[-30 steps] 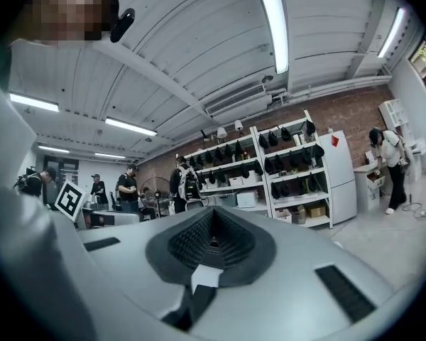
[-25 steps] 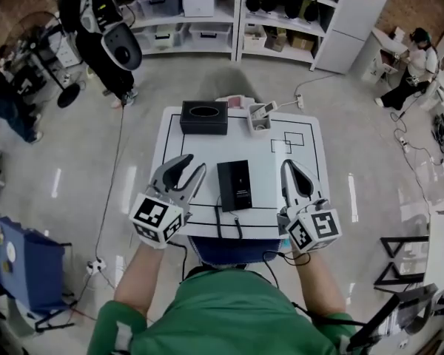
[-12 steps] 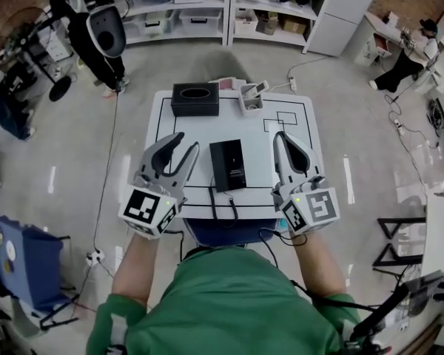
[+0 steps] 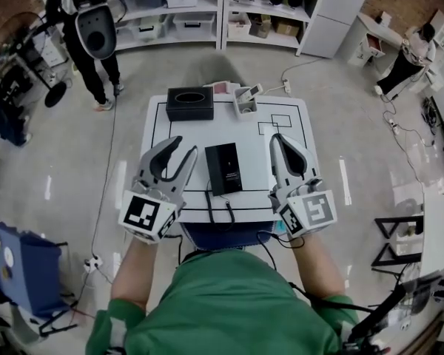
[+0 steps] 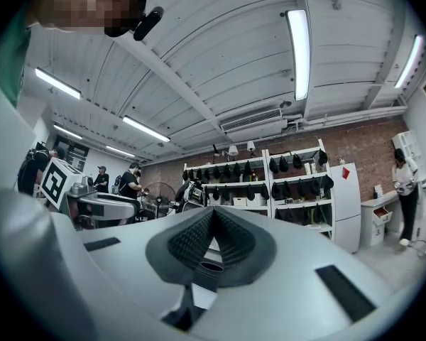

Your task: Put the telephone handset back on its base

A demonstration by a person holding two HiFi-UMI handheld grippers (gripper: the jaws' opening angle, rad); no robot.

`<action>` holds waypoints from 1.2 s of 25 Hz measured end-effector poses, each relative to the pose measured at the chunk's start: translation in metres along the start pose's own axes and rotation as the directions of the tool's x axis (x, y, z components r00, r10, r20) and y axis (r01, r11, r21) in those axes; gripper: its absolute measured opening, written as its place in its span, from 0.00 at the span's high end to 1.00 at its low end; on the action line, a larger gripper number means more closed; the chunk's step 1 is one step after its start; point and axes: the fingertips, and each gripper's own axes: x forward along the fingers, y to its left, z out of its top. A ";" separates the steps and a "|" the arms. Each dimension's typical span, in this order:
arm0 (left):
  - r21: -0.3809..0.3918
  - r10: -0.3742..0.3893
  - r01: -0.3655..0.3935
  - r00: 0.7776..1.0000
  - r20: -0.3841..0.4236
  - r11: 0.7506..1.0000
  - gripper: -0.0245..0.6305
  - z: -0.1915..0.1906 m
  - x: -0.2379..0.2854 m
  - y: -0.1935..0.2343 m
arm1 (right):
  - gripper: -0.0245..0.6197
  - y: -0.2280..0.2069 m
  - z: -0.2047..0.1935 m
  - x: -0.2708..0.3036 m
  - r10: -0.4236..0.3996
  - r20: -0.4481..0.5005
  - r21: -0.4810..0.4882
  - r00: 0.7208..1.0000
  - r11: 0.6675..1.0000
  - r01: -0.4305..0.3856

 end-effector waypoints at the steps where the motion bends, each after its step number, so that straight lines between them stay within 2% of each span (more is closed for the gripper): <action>1: -0.002 -0.001 0.001 1.000 0.000 1.000 0.74 0.000 0.000 -0.001 | 0.93 0.000 0.000 -0.001 -0.001 -0.002 -0.001 1.000 1.000 0.001; 30: -0.014 -0.024 0.023 1.000 -0.019 1.000 0.74 -0.013 -0.003 0.009 | 0.93 0.010 -0.008 0.005 -0.010 -0.036 -0.008 0.999 1.000 0.010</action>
